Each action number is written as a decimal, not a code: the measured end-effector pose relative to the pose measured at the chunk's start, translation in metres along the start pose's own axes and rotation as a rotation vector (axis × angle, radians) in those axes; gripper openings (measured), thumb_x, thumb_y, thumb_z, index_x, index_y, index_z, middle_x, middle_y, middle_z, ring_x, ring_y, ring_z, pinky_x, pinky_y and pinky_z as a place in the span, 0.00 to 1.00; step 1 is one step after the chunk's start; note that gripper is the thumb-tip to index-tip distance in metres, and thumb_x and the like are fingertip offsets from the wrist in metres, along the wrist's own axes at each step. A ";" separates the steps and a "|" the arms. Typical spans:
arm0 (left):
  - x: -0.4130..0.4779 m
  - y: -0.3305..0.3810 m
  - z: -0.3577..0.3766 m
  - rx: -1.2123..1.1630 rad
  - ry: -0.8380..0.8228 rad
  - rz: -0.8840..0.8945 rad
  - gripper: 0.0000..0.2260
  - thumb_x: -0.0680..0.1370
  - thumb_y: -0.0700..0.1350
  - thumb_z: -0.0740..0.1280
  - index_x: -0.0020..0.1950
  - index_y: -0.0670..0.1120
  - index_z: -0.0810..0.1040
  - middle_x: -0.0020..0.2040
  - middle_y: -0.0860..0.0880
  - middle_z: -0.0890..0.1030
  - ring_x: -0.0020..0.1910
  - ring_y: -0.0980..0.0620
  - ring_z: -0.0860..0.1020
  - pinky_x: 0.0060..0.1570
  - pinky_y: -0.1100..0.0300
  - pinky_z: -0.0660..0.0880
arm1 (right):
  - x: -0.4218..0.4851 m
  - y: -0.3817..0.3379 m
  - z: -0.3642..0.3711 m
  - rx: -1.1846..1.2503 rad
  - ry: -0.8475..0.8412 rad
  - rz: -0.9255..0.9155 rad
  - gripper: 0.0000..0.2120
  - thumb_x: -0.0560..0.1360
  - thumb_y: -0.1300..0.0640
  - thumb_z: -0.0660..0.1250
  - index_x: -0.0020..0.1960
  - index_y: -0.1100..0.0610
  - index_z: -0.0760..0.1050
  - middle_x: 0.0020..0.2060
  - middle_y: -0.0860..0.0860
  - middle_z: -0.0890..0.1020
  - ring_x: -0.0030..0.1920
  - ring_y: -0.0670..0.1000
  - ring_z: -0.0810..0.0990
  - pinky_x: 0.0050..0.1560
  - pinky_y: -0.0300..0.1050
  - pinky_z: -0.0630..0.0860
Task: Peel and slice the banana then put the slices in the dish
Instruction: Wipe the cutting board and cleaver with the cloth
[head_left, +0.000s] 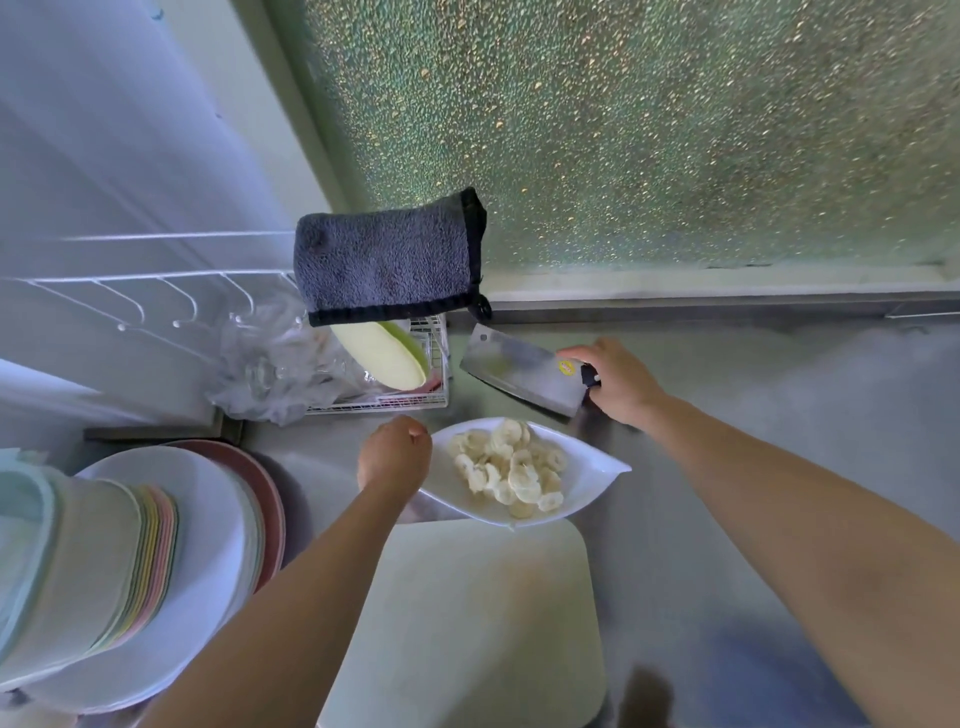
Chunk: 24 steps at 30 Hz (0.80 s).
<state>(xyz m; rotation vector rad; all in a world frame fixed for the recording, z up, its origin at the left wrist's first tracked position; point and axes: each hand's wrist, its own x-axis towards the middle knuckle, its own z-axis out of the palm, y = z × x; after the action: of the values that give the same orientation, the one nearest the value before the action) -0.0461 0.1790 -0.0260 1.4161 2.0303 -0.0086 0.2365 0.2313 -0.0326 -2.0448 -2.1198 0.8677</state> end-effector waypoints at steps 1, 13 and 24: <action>0.001 0.001 0.001 -0.005 0.004 0.000 0.13 0.78 0.41 0.56 0.54 0.47 0.81 0.54 0.45 0.81 0.51 0.44 0.77 0.45 0.59 0.70 | 0.002 -0.001 0.001 -0.029 0.005 -0.014 0.30 0.69 0.74 0.58 0.65 0.51 0.74 0.50 0.56 0.72 0.49 0.58 0.76 0.49 0.48 0.73; 0.012 0.005 0.006 -0.032 0.002 -0.011 0.15 0.79 0.43 0.56 0.54 0.48 0.81 0.51 0.46 0.81 0.48 0.45 0.77 0.42 0.60 0.70 | 0.019 -0.014 0.013 -0.395 0.137 -0.050 0.16 0.69 0.68 0.63 0.56 0.59 0.74 0.50 0.57 0.78 0.55 0.61 0.73 0.49 0.53 0.69; 0.016 0.002 0.010 -0.010 -0.018 -0.021 0.15 0.78 0.43 0.55 0.55 0.47 0.81 0.51 0.45 0.81 0.46 0.45 0.77 0.44 0.58 0.72 | -0.003 -0.024 0.028 -0.272 0.217 -0.248 0.05 0.71 0.61 0.63 0.45 0.57 0.76 0.41 0.53 0.77 0.43 0.57 0.76 0.36 0.48 0.74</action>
<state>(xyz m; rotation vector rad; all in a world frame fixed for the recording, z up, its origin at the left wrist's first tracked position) -0.0428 0.1898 -0.0410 1.3841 2.0281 -0.0203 0.2034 0.2201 -0.0450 -1.8249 -2.4016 0.3252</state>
